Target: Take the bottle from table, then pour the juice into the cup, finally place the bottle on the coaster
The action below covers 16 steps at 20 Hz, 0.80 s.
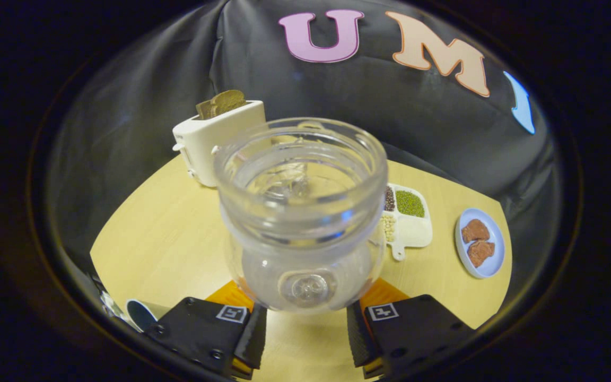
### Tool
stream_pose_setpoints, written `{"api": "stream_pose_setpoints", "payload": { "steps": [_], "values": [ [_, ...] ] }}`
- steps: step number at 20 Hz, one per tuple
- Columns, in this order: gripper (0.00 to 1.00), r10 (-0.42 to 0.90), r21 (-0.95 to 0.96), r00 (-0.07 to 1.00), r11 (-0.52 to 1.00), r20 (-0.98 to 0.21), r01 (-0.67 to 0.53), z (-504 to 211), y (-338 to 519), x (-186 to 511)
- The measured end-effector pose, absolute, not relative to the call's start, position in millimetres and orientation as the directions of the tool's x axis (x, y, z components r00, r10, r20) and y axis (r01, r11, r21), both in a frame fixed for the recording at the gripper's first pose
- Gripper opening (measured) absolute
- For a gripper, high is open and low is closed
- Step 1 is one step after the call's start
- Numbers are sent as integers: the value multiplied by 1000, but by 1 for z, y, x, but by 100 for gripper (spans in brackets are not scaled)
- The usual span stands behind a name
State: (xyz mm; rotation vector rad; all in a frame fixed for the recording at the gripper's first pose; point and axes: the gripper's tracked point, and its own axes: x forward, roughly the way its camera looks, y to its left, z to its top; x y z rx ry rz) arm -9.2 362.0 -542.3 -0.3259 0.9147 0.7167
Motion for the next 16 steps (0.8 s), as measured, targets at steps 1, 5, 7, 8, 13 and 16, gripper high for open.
{"api": "stream_pose_setpoints", "payload": {
  "steps": [1,5,7,8,13,16],
  "values": [
    [67,421,37,403,727,-813,-686,-545,362,-8],
    [67,421,26,418,729,-805,-684,-553,364,0],
    [67,426,30,422,731,-800,-681,-556,367,2],
    [67,425,29,423,732,-800,-680,-557,368,3],
    [67,418,22,419,729,-806,-684,-565,369,1],
    [67,420,25,415,726,-807,-687,-568,370,0]
  ]
}}
